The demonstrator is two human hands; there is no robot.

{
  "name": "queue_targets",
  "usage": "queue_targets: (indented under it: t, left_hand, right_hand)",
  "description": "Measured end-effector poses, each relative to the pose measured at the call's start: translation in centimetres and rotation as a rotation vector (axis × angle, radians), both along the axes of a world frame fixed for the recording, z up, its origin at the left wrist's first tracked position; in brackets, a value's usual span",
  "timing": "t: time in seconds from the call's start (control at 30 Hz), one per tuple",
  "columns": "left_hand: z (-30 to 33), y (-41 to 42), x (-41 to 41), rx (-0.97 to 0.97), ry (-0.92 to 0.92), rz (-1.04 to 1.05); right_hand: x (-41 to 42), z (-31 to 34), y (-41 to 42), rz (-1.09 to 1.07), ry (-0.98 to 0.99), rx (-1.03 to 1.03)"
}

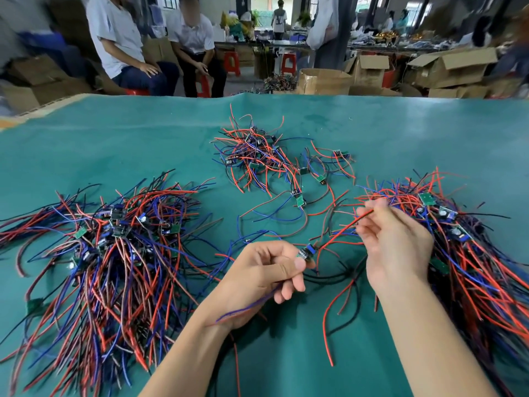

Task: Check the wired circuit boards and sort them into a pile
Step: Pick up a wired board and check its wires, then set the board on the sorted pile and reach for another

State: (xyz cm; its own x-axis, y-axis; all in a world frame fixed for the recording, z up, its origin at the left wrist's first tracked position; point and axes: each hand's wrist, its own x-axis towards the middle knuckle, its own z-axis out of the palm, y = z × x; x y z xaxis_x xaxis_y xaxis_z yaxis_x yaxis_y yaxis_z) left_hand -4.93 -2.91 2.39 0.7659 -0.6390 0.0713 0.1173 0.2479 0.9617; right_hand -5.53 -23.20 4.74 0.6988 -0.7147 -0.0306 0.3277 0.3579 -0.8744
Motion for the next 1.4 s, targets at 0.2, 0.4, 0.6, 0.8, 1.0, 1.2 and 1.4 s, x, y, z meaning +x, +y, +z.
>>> queue_targets:
  t: [0.2, 0.4, 0.6, 0.8, 1.0, 1.2, 1.4]
  left_hand:
    - [-0.3, 0.1, 0.8, -0.157, 0.168, 0.131]
    - [-0.4, 0.2, 0.6, -0.044, 0.097, 0.137]
    - [-0.4, -0.1, 0.5, 0.094, 0.021, 0.197]
    - [0.1, 0.0, 0.2, 0.118, 0.001, 0.072]
    - [0.3, -0.1, -0.2, 0.119, 0.007, -0.012]
    - [0.3, 0.0, -0.2, 0.056, 0.068, -0.112]
    - [0.0, -0.4, -0.3, 0.0, 0.139, -0.105]
  right_hand:
    - [-1.4, 0.1, 2.2, 0.134, -0.037, 0.075]
    - [-2.0, -1.8, 5.7, 0.596, 0.052, -0.467]
    - [-2.4, -1.3, 4.2, 0.605, 0.031, -0.57]
    - [-1.9, -1.1, 4.0, 0.45, 0.112, -0.436]
    - [-1.2, 0.5, 2.5, 0.327, 0.153, -0.181]
    - [0.0, 7.0, 2.5, 0.148, -0.001, -0.133]
    - [3.3, 12.9, 12.5, 0.495, -0.068, -0.395]
